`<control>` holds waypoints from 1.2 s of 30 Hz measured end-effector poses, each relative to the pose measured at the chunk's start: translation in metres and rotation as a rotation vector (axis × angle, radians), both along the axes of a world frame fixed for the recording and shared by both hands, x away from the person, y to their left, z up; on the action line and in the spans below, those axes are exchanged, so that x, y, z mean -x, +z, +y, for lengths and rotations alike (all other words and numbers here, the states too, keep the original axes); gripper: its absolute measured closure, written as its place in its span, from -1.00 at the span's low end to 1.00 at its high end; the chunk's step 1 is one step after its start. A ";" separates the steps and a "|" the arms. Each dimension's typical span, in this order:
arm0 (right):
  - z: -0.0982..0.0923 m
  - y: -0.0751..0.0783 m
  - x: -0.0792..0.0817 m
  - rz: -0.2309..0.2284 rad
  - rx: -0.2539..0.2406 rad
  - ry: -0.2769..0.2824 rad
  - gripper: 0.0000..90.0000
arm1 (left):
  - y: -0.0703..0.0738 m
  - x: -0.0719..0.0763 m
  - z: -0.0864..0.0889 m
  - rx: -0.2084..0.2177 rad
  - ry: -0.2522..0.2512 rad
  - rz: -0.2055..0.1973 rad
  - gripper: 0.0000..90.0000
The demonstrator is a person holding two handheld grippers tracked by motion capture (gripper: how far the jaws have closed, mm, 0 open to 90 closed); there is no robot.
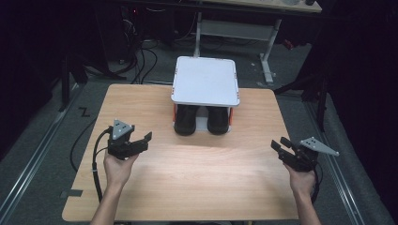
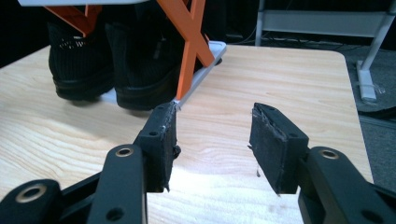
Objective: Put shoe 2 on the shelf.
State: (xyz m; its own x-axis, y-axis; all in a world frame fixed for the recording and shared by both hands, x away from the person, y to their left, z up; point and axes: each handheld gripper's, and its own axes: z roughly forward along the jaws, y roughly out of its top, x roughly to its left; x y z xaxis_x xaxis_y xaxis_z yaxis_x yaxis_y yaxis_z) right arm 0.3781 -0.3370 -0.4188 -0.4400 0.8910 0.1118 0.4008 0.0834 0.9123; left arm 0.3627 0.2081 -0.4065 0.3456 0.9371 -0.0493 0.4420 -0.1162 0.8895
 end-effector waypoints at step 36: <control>0.011 -0.051 -0.030 0.145 0.084 -0.032 0.13 | -0.070 -0.016 -0.015 -0.082 0.025 0.185 -0.30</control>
